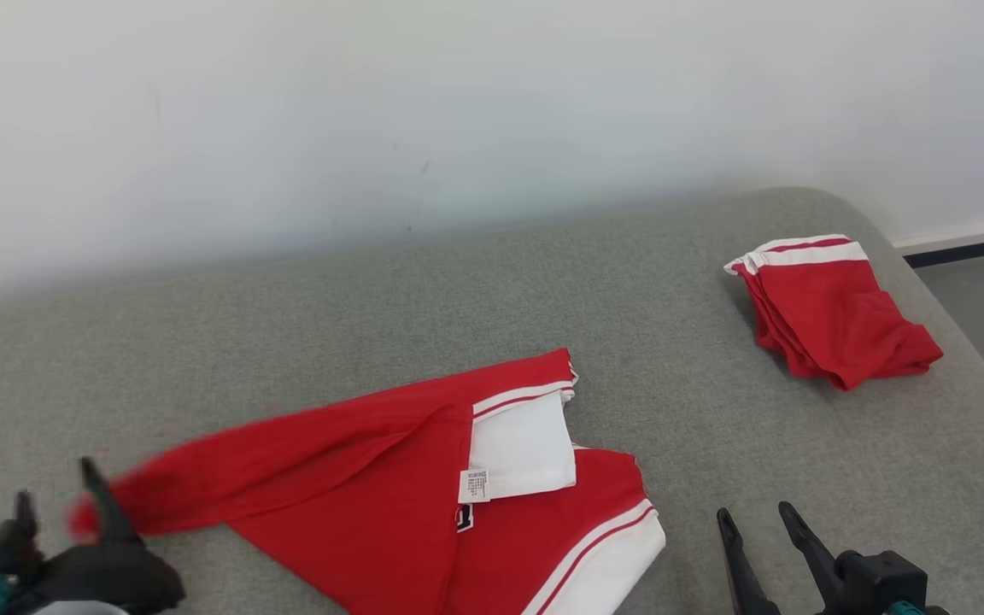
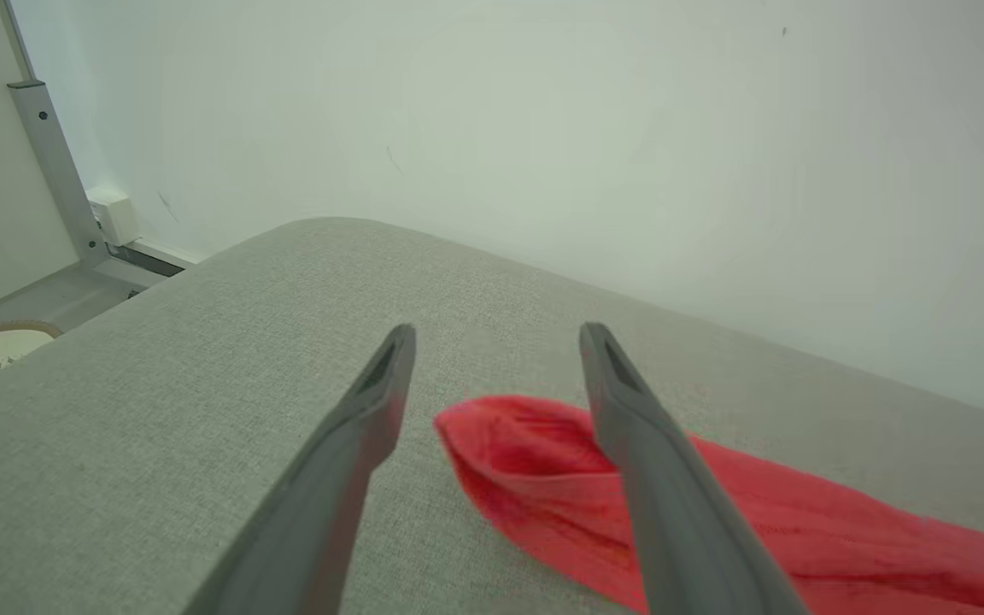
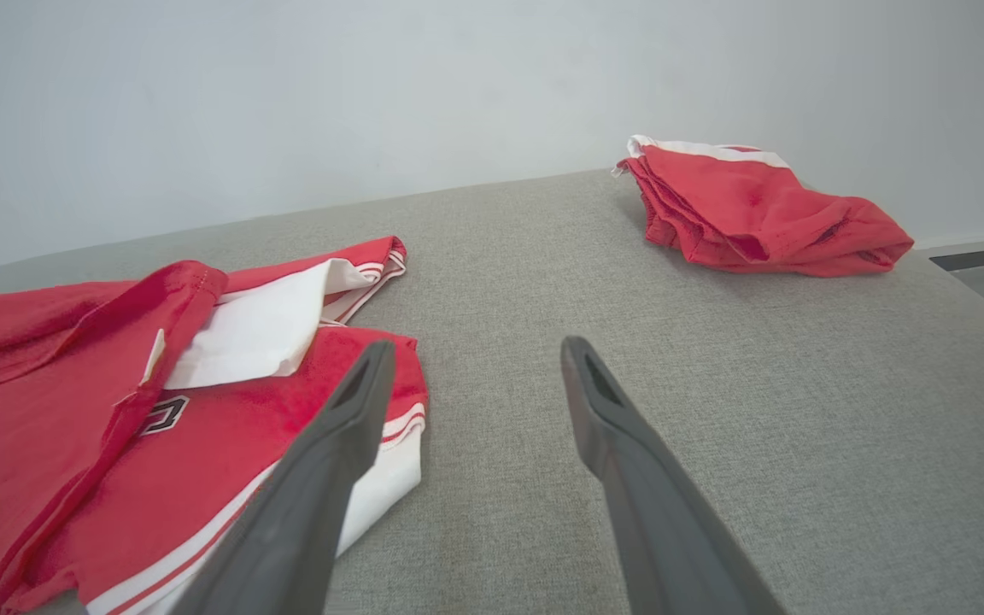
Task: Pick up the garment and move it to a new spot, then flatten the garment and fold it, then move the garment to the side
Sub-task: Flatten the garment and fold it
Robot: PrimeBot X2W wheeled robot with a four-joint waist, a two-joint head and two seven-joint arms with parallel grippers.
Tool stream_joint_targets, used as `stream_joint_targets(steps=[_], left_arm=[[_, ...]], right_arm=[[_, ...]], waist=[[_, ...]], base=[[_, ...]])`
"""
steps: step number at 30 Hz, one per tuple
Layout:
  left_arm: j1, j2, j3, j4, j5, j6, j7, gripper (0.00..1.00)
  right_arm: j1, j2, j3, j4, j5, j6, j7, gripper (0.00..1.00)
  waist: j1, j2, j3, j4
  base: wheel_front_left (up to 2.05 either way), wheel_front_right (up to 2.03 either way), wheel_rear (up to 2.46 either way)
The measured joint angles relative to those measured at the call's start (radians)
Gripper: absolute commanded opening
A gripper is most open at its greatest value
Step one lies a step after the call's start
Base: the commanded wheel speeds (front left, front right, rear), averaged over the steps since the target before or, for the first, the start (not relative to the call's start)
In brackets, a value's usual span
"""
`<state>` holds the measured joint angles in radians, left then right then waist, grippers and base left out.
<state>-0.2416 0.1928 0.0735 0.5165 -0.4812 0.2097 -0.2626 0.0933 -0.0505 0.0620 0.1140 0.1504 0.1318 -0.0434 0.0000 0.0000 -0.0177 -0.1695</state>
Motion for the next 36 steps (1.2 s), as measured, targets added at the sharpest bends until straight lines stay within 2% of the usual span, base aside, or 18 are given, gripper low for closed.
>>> stream_joint_targets(steps=[3, 8, 12, 14, 21, 31, 34, 35, 36], left_arm=[[0.011, -0.034, -0.063, -0.005, 0.059, -0.053, 0.0, 1.0], [-0.007, -0.086, -0.146, 0.022, 0.099, -0.079, 0.0, 1.0], [-0.071, -0.116, -0.272, 0.079, 0.146, -0.13, 0.073, 1.0], [-0.108, -0.126, -0.322, 0.114, 0.163, -0.14, 0.111, 1.0], [-0.226, -0.139, -0.417, 0.258, 0.174, -0.115, 0.209, 1.0], [-0.346, -0.142, -0.454, 0.4, 0.142, -0.102, 0.262, 1.0], [-0.365, -0.143, -0.468, 0.442, 0.129, -0.086, 0.269, 1.0], [-0.368, -0.143, -0.469, 0.452, 0.127, -0.081, 0.269, 0.69], [-0.372, -0.143, -0.469, 0.463, 0.124, -0.077, 0.268, 0.45]], right_arm=[[0.001, 0.0, 0.005, -0.002, 0.0, 0.0, 0.001, 1.0], [0.002, 0.0, 0.024, -0.001, 0.003, 0.0, 0.003, 1.0], [0.0, 0.0, 0.032, 0.001, 0.009, 0.0, 0.002, 1.0], [0.0, 0.0, 0.031, 0.004, 0.009, 0.0, -0.001, 1.0], [-0.015, 0.0, 0.034, 0.009, 0.015, 0.0, -0.009, 1.0], [-0.024, 0.0, 0.036, 0.034, 0.029, 0.0, -0.029, 1.0], [-0.031, 0.0, 0.038, 0.041, 0.034, 0.0, -0.038, 1.0], [-0.032, 0.0, 0.039, 0.043, 0.035, 0.0, -0.039, 1.0], [-0.033, 0.0, 0.038, 0.044, 0.035, 0.0, -0.041, 1.0]], waist=[[0.0, 0.0, -0.008, 0.007], [-0.0001, 0.0, -0.017, 0.003], [0.0, 0.0001, -0.018, -0.021], [0.0, 0.0, -0.017, -0.038], [0.0, 0.0, -0.001, -0.114], [0.0001, 0.0, 0.037, -0.224], [0.0001, 0.0001, 0.053, -0.245], [0.0001, 0.0001, 0.057, -0.247], [0.0001, 0.0001, 0.059, -0.249]], base=[[0.0, 0.0, 0.0], [0.0, 0.0, 0.0], [0.0, 0.0, 0.0], [0.0, 0.0, 0.0], [0.0, 0.0, 0.0], [0.0, 0.0, 0.0], [0.0, 0.0, 0.0], [0.0, 0.0, 0.0], [0.0, 0.0, 0.0]])
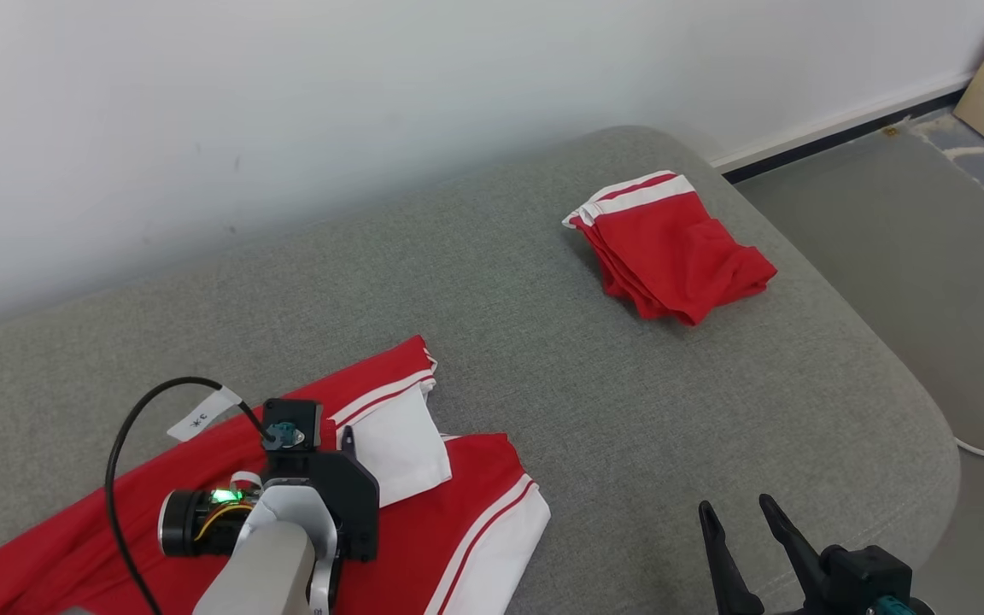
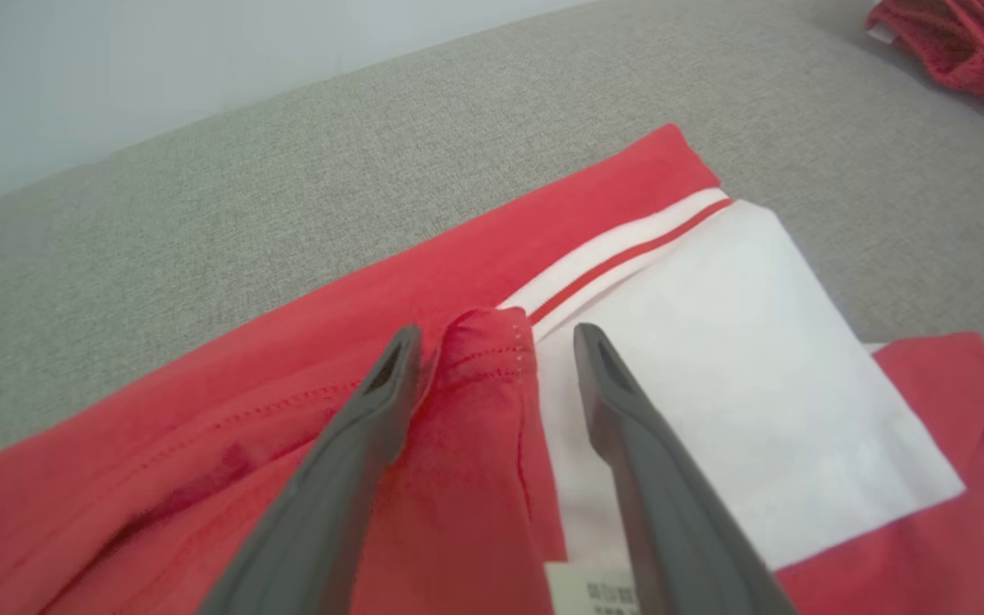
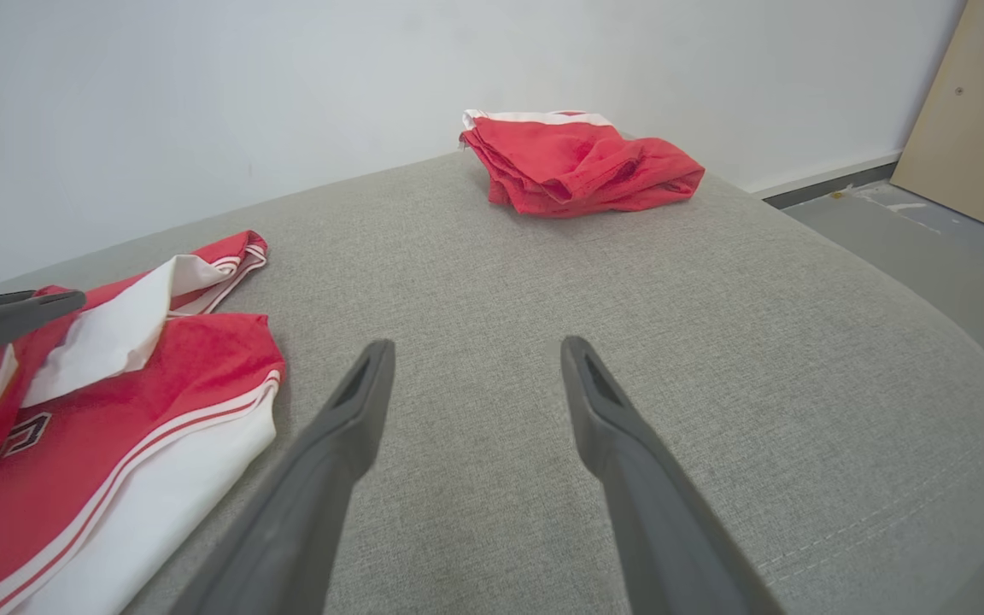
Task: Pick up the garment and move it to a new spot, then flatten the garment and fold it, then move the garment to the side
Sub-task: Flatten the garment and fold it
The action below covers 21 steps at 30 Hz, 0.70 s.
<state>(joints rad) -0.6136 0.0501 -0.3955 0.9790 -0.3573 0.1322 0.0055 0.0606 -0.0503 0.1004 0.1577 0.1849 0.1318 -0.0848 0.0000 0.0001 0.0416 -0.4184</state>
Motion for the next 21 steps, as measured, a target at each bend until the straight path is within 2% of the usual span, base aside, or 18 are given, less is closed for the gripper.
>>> stream_joint_targets(steps=[1, 2, 7, 14, 18, 21], left_arm=[[-0.005, 0.0, 0.0, 0.009, -0.005, 0.0, 0.0, 0.17], [-0.008, 0.0, -0.002, 0.017, -0.007, 0.0, -0.002, 0.0], [-0.023, 0.0, -0.003, 0.048, -0.017, -0.002, -0.032, 0.0], [-0.017, 0.006, 0.079, 0.017, -0.096, 0.01, -0.193, 0.0], [0.075, 0.049, 0.171, -0.06, -0.155, 0.033, -0.254, 0.0], [0.184, 0.075, 0.236, -0.175, -0.187, 0.044, -0.265, 0.0]], right_arm=[[0.0, 0.0, -0.001, 0.001, 0.0, 0.0, -0.001, 1.0], [-0.001, 0.0, -0.001, 0.002, 0.0, 0.0, -0.003, 1.0], [-0.005, 0.0, -0.005, 0.005, 0.0, 0.0, -0.004, 1.0], [-0.001, 0.0, -0.027, 0.002, -0.001, 0.0, -0.004, 1.0], [0.012, -0.001, -0.036, -0.001, -0.001, 0.0, -0.003, 1.0], [0.024, 0.0, -0.038, -0.003, 0.0, 0.0, -0.002, 1.0]], waist=[[0.0, 0.0, 0.002, 0.0], [0.0, 0.0, 0.003, 0.001], [0.0001, 0.0, 0.005, 0.015], [0.0, 0.0, 0.001, 0.064], [0.0, 0.0, -0.009, 0.108], [0.0, 0.0, -0.018, 0.147]], base=[[0.0, 0.0, 0.0], [0.0, 0.0, 0.0], [0.0, 0.0, 0.0], [0.0, 0.0, 0.0], [0.0, 0.0, 0.0], [0.0, 0.0, 0.0]])
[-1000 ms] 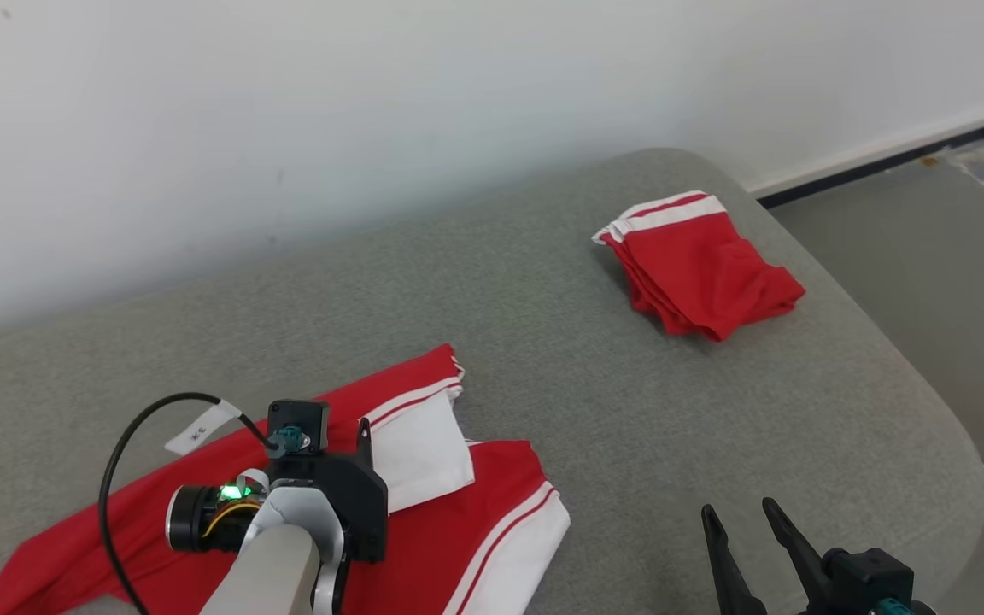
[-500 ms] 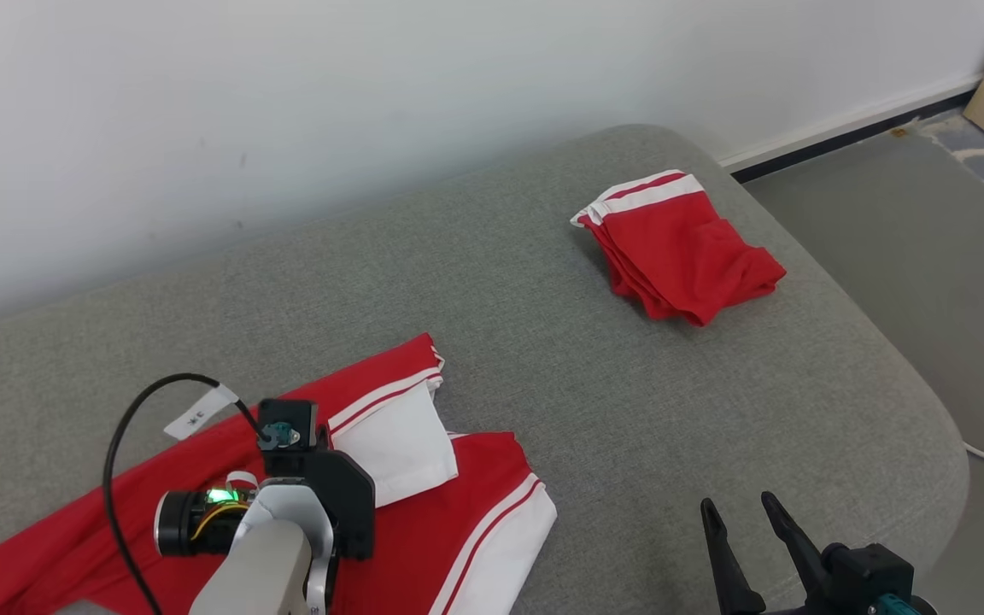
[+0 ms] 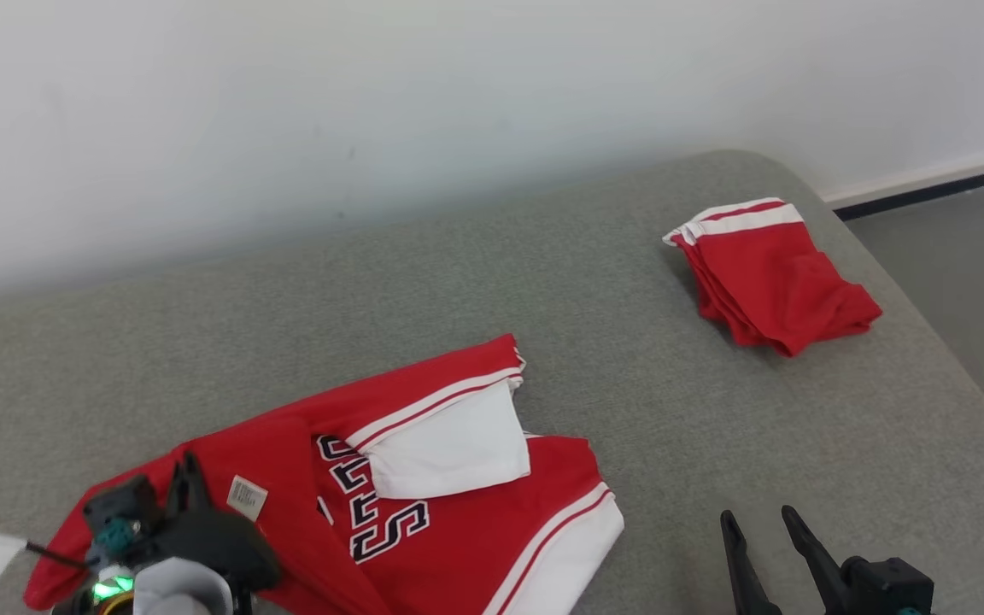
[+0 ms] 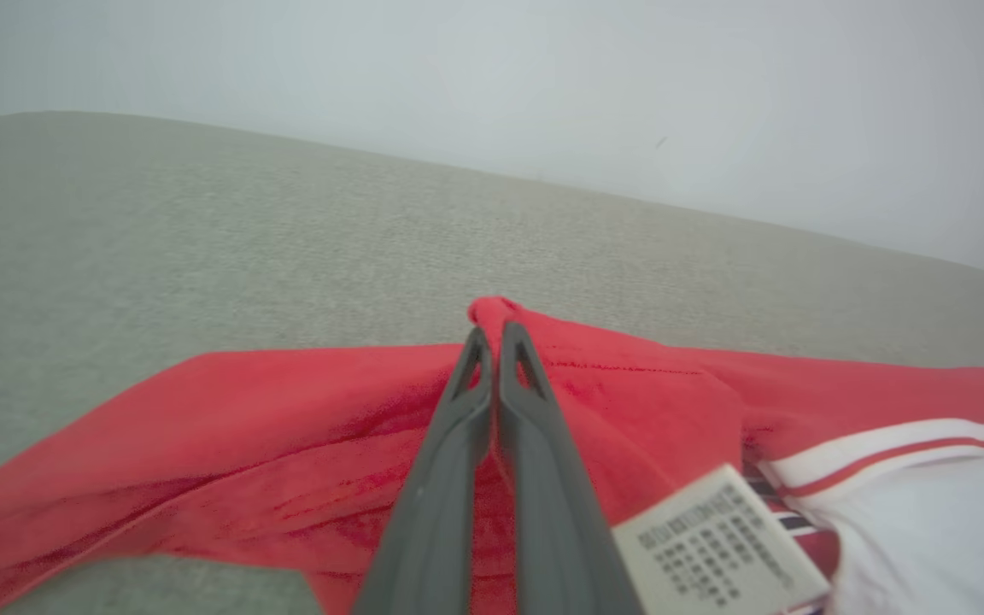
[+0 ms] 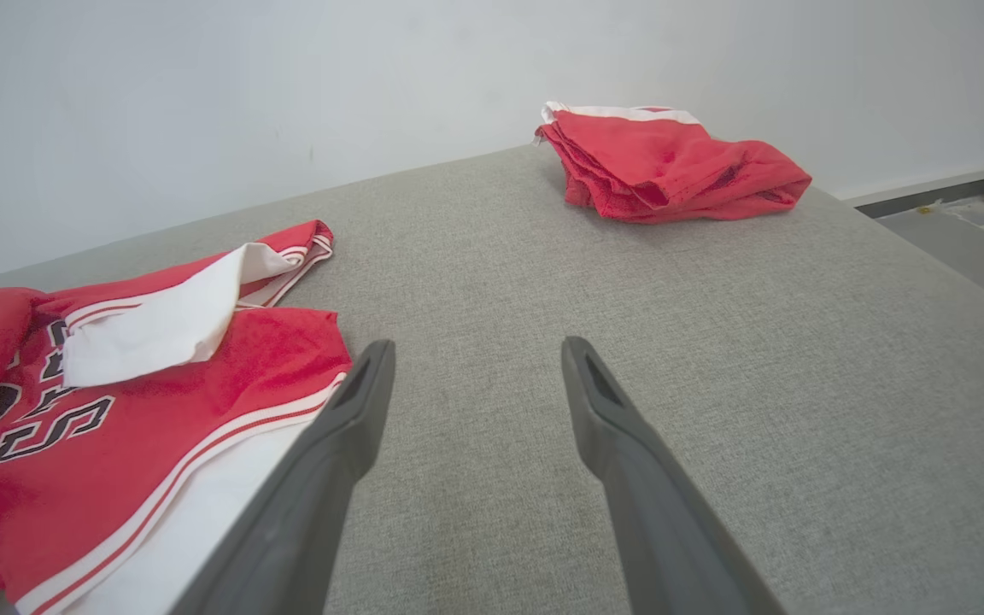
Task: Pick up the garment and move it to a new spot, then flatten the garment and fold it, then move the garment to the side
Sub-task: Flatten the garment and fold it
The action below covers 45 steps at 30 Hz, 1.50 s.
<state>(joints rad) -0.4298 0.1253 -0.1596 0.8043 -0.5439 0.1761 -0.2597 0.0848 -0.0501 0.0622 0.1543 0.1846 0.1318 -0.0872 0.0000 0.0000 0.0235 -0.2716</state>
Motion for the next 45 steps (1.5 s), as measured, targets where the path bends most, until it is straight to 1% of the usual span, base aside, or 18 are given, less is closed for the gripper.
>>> stream_joint_targets(steps=[3, 6, 8, 11, 14, 15, 16, 23, 28, 30, 31, 32, 33, 34, 35, 38, 42, 45], left_arm=[[0.135, 0.003, 0.03, -0.158, 0.017, 0.012, -0.003, 0.0], [0.279, -0.009, 0.051, -0.302, 0.047, 0.045, -0.003, 0.0], [0.349, -0.016, 0.069, -0.382, 0.052, 0.058, -0.003, 0.0], [0.417, -0.022, 0.074, -0.44, 0.062, 0.079, -0.003, 0.0], [0.451, -0.028, 0.072, -0.461, 0.066, 0.099, -0.003, 0.0], [0.456, -0.028, 0.072, -0.464, 0.068, 0.107, -0.003, 0.27], [0.461, -0.028, 0.074, -0.467, 0.068, 0.114, -0.003, 1.0], [0.486, -0.012, 0.067, -0.486, 0.102, 0.151, 0.003, 1.0], [0.516, 0.004, 0.069, -0.523, 0.112, 0.167, 0.003, 1.0], [0.518, 0.009, 0.062, -0.538, 0.118, 0.161, 0.003, 1.0], [0.518, 0.012, 0.044, -0.574, 0.136, 0.146, 0.001, 1.0], [0.518, 0.012, 0.044, -0.574, 0.136, 0.146, 0.001, 1.0], [0.518, 0.008, 0.022, -0.608, 0.147, 0.123, 0.0, 1.0], [0.518, 0.006, 0.011, -0.621, 0.15, 0.114, 0.0, 1.0], [0.518, 0.006, 0.011, -0.621, 0.15, 0.114, 0.0, 1.0], [0.516, -0.002, -0.024, -0.655, 0.175, 0.096, 0.0, 1.0], [0.511, -0.006, -0.051, -0.695, 0.185, 0.092, 0.014, 1.0], [0.51, -0.005, -0.062, -0.721, 0.184, 0.086, 0.026, 1.0]], right_arm=[[0.006, 0.0, -0.007, -0.005, 0.0, 0.0, 0.003, 1.0], [0.012, 0.0, -0.014, -0.01, 0.0, 0.0, 0.005, 1.0], [0.016, 0.0, -0.016, -0.012, -0.001, 0.0, 0.007, 1.0], [0.018, 0.0, -0.019, -0.013, -0.002, 0.0, 0.009, 1.0], [0.018, 0.0, -0.021, -0.012, -0.003, 0.0, 0.017, 1.0], [0.018, 0.0, -0.021, -0.012, -0.008, 0.0, 0.019, 1.0], [0.017, 0.0, -0.021, -0.011, -0.01, 0.0, 0.026, 1.0], [-0.016, -0.009, -0.059, 0.003, -0.03, 0.0, 0.123, 1.0], [-0.051, -0.024, -0.084, 0.016, -0.033, 0.0, 0.233, 1.0], [-0.06, -0.03, -0.085, 0.021, -0.034, 0.0, 0.256, 1.0], [-0.081, -0.036, -0.086, 0.037, -0.033, 0.0, 0.304, 1.0], [-0.081, -0.036, -0.086, 0.037, -0.033, 0.0, 0.304, 1.0], [-0.099, -0.033, -0.099, 0.061, -0.023, 0.0, 0.363, 1.0], [-0.108, -0.032, -0.104, 0.072, -0.023, 0.0, 0.389, 1.0], [-0.108, -0.032, -0.104, 0.072, -0.023, 0.0, 0.389, 1.0], [-0.141, -0.031, -0.131, 0.111, -0.028, 0.0, 0.464, 1.0], [-0.184, -0.03, -0.125, 0.165, -0.026, 0.0, 0.552, 1.0], [-0.208, -0.025, -0.141, 0.198, -0.021, 0.0, 0.616, 1.0]], waist=[[0.0, 0.0, -0.01, 0.041], [0.0, 0.0, -0.019, 0.082], [0.0, 0.0, -0.024, 0.111], [0.0, 0.0, -0.033, 0.151], [-0.0001, -0.0001, -0.044, 0.185], [-0.0001, 0.0, -0.048, 0.195], [-0.0001, 0.0, -0.053, 0.203], [-0.0001, 0.0, -0.085, 0.24], [-0.0001, -0.0001, -0.094, 0.266], [-0.0001, -0.0001, -0.095, 0.271], [-0.0001, -0.0001, -0.094, 0.284], [-0.0001, -0.0001, -0.094, 0.284], [-0.0001, -0.0001, -0.093, 0.298], [0.0, 0.0, -0.093, 0.306], [0.0, 0.0, -0.093, 0.306], [-0.0001, 0.0, -0.089, 0.329], [-0.0001, 0.0, -0.083, 0.364], [0.0, 0.0, -0.077, 0.388]], base=[[0.0, 0.0, 0.0], [0.0, 0.0, 0.0], [0.0, 0.0, 0.0], [0.0, 0.0, 0.0], [0.0, 0.0, 0.0], [0.0, 0.0, 0.0], [0.0, 0.0, 0.0], [0.0, 0.0, 0.0], [0.0, 0.0, 0.0], [0.0, 0.0, 0.0], [0.0, 0.0, 0.0], [0.0, 0.0, 0.0], [0.0, 0.0, 0.0], [0.0, 0.0, 0.0], [0.0, 0.0, 0.0], [0.0, 0.0, 0.0], [0.0, 0.0, 0.0], [0.0, 0.0, 0.0]])
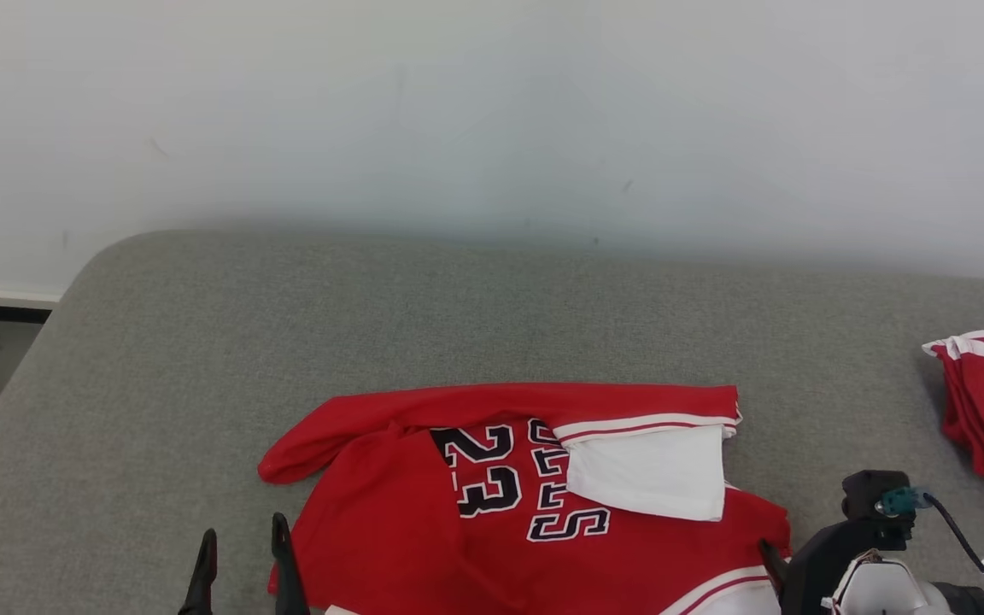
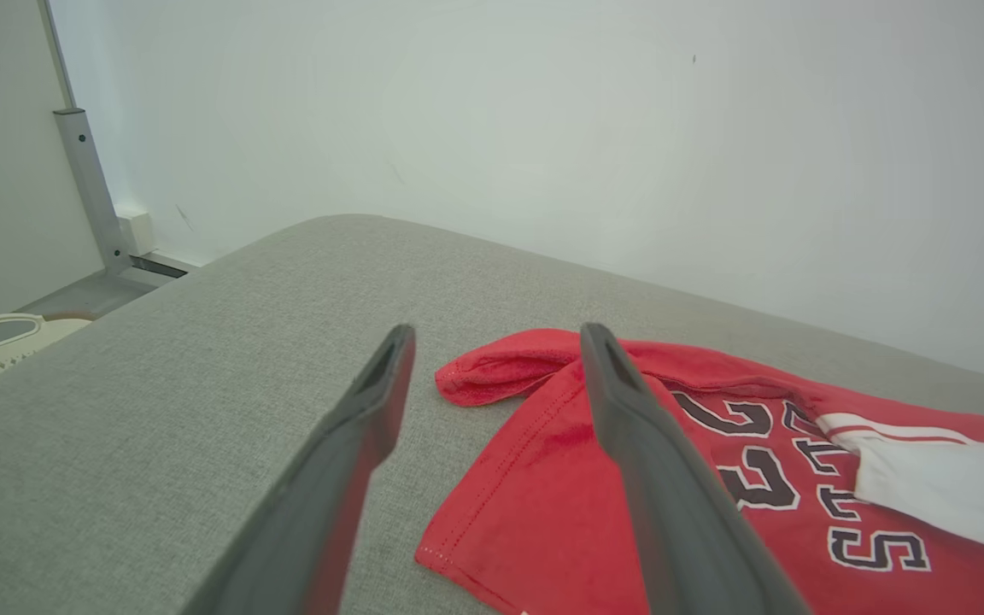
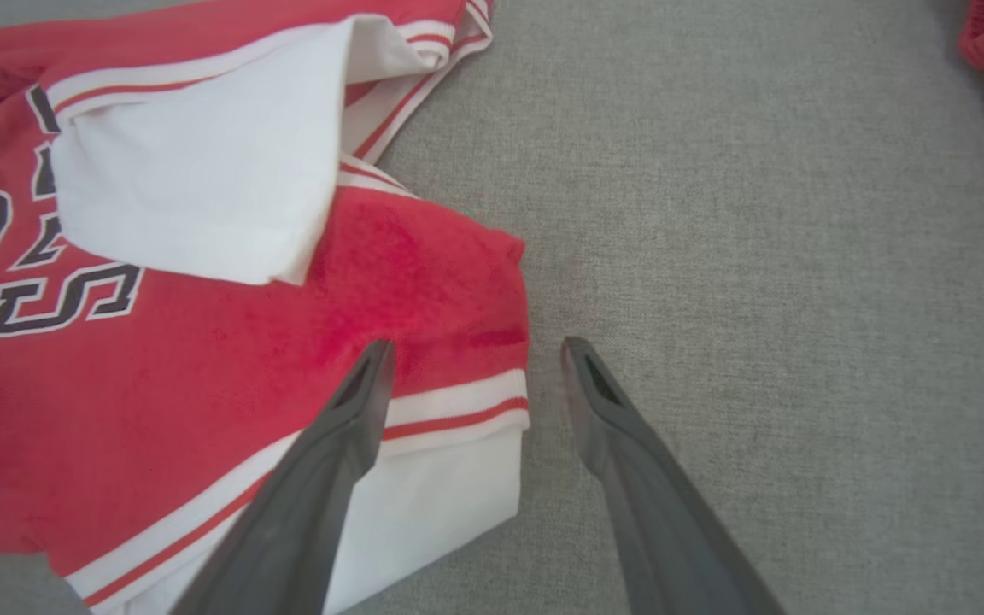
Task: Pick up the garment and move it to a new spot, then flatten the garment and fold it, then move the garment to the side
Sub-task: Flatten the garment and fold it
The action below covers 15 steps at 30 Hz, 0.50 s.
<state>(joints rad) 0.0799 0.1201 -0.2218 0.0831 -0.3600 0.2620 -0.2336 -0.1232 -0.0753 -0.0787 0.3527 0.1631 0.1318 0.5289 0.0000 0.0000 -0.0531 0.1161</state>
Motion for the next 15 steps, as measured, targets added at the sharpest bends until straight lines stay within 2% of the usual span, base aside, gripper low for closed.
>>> stream_joint_targets(steps=[5, 11, 12, 13, 14, 15], left_arm=[[-0.021, 0.006, -0.009, -0.037, -0.003, -0.016, 0.008, 1.0], [-0.039, 0.021, -0.005, -0.064, -0.006, -0.023, 0.015, 1.0], [-0.041, 0.023, -0.003, -0.065, -0.007, -0.023, 0.015, 1.0], [-0.042, 0.023, -0.002, -0.066, -0.01, -0.024, 0.015, 1.0], [-0.042, 0.024, -0.002, -0.066, -0.01, -0.024, 0.015, 1.0], [-0.044, 0.024, 0.0, -0.066, -0.012, -0.024, 0.015, 1.0]], right_arm=[[-0.038, 0.001, -0.068, 0.034, -0.064, 0.0, 0.019, 1.0], [-0.08, 0.006, -0.077, 0.092, -0.075, 0.0, 0.031, 1.0], [-0.086, 0.006, -0.08, 0.104, -0.073, 0.0, 0.039, 0.82], [-0.091, 0.004, -0.081, 0.112, -0.068, 0.0, 0.045, 0.39], [-0.095, 0.002, -0.081, 0.117, -0.068, 0.0, 0.049, 0.23], [-0.1, 0.0, -0.081, 0.12, -0.067, 0.0, 0.047, 0.0]], waist=[[0.0, 0.0, 0.015, 0.037], [0.0, 0.0, 0.04, 0.079], [0.0001, 0.0, 0.045, 0.085], [0.0001, 0.0, 0.05, 0.09], [0.0001, 0.0, 0.055, 0.096], [0.0, 0.0, 0.06, 0.1]], base=[[0.0, 0.0, 0.0], [0.0, 0.0, 0.0], [0.0, 0.0, 0.0], [0.0, 0.0, 0.0], [0.0, 0.0, 0.0], [0.0, 0.0, 0.0]])
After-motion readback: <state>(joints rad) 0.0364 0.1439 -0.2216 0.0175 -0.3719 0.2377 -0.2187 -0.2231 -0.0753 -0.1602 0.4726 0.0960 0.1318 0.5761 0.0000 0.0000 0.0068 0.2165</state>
